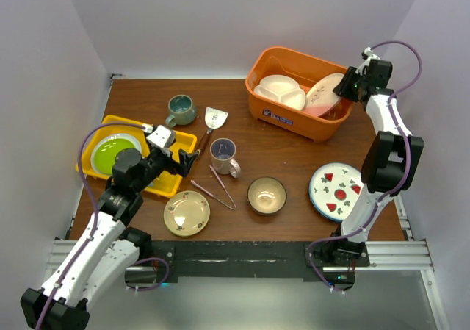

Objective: Place the mixed dishes into the plastic bin
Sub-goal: Place the plate in the plastic bin.

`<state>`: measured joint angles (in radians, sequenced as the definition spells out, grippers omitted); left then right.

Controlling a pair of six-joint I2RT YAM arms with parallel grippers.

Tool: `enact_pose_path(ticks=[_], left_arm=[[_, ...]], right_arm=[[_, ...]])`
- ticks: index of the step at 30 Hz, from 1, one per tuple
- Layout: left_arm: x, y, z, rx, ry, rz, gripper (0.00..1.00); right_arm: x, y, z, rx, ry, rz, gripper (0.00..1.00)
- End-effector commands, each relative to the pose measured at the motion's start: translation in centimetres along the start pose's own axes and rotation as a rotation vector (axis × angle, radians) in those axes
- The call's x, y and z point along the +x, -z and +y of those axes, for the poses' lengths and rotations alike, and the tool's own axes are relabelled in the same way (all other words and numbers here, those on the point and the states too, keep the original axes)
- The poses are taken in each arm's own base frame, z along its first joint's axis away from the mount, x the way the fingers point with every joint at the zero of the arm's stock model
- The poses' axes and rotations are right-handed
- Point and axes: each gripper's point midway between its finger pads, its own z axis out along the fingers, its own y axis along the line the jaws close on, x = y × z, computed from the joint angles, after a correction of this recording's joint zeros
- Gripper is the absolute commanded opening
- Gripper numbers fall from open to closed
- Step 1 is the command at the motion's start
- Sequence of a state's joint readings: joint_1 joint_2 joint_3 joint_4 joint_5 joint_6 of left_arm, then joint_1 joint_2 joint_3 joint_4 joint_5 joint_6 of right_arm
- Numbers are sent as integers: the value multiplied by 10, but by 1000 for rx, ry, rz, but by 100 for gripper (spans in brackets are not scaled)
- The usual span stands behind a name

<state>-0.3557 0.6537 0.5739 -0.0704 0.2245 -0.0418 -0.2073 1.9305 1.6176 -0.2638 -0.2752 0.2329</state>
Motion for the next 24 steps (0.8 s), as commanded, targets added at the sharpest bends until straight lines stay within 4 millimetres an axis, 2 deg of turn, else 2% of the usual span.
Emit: enact_pose_path(ticks=[1,7,19,24], left_arm=[[-11,0,-2,12,-13,-48,90],[-11,0,-3,15,-13,-49,90],[-14,2,-4,21,-16,-61,90],[-14,3,-4,21,-15,-63,90]], right_arm=[[7,2,-7,49,61,45,38],[1,13,-15,107,102,20,49],[-17,34,-20,167,161,-26,51],[-15,37,-22,177,170,-23,50]])
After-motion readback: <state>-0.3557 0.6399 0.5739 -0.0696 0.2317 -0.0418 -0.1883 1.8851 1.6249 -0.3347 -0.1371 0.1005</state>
